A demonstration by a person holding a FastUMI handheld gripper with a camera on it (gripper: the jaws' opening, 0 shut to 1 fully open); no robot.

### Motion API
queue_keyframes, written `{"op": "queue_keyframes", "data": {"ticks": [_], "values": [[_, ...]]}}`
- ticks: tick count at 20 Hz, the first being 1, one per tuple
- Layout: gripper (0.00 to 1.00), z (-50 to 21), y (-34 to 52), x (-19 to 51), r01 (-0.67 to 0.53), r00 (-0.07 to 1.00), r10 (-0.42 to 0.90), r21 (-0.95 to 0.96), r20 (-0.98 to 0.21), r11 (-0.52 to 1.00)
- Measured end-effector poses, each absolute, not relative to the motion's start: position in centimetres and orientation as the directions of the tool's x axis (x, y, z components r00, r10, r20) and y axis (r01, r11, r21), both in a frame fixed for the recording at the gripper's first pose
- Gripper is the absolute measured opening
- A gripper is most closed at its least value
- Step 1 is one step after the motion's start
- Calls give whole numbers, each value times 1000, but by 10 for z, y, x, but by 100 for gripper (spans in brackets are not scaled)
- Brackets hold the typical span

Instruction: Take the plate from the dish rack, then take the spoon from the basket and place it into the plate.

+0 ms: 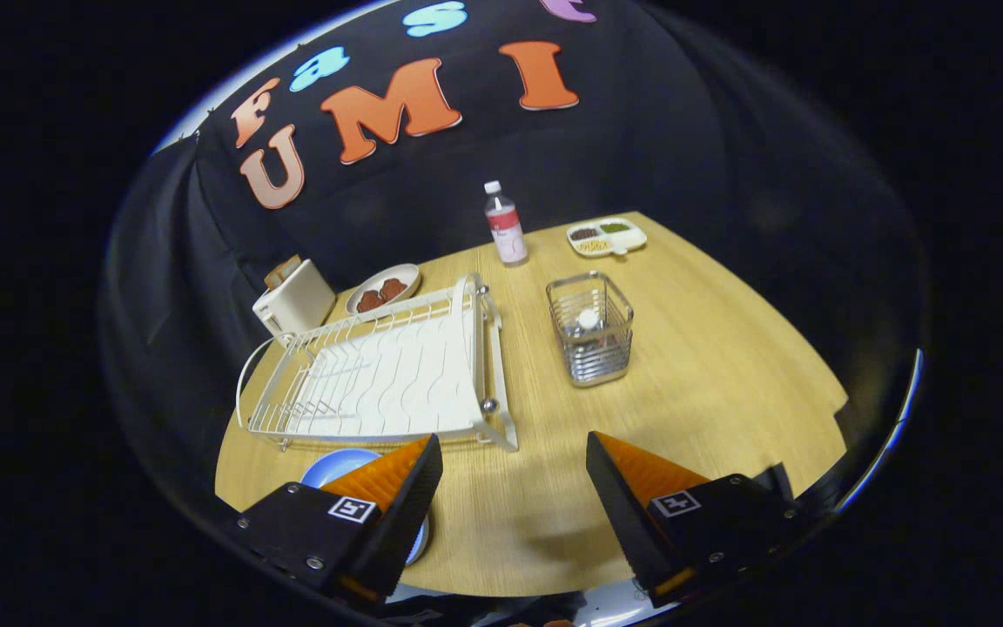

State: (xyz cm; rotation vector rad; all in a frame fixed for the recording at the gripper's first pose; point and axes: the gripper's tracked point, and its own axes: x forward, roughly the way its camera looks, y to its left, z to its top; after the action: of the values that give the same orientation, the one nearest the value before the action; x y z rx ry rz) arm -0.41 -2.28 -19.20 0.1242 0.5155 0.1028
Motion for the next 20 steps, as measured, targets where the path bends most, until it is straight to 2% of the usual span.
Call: {"op": "queue_keyframes", "data": {"ticks": [4,8,10,14,17,20], "values": [[97,-166,-43,31,-59,924,79,66,-374,996],[95,-165,-53,60,-80,939,66,-29,-338,996],[89,-171,-57,73,-86,941,59,-67,-332,994],[68,-182,-61,89,-97,942,57,-105,-330,990],[46,-193,-66,97,-93,936,52,-102,-347,990],[28,-196,-71,104,-87,936,47,-101,-348,991]]}}
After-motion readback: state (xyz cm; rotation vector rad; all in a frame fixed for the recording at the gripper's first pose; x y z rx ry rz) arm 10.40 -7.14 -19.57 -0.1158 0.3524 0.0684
